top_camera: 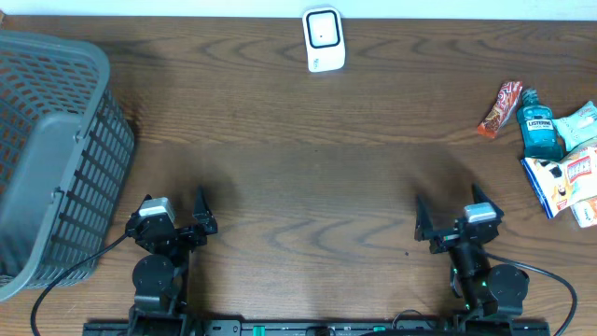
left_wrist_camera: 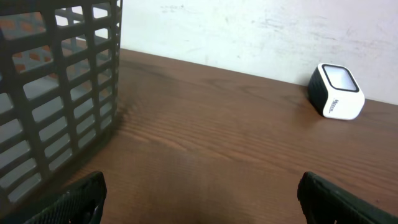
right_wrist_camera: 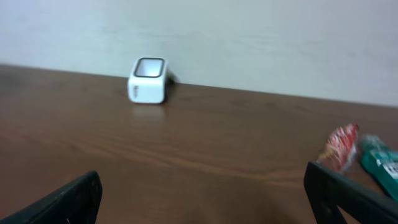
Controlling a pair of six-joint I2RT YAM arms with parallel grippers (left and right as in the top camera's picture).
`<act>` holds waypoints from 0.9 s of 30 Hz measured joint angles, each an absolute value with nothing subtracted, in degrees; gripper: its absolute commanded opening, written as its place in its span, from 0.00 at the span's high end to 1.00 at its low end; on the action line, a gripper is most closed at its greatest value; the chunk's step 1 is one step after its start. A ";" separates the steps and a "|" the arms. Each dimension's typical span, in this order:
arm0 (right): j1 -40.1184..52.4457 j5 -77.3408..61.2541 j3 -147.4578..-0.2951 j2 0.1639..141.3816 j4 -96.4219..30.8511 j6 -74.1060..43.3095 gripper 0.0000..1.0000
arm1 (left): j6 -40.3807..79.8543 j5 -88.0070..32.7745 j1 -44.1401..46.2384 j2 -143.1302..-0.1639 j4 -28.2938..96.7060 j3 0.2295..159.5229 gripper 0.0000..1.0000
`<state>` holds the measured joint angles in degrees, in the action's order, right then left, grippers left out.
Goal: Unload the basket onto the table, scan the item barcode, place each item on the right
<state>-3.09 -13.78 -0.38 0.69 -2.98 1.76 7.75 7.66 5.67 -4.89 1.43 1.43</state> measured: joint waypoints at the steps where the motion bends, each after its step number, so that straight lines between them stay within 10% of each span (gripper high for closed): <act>1: -3.09 -12.91 -0.38 0.69 -3.03 0.80 0.01 | 7.75 7.68 5.67 -4.89 1.43 1.43 0.02; 27: -3.09 -10.41 -0.38 0.69 -3.18 -1.98 0.01 | 7.75 7.66 5.67 -4.89 1.43 1.43 0.02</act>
<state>-3.09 -10.41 -0.38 0.69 -3.18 -1.98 7.75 7.66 5.67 -4.89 1.43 1.43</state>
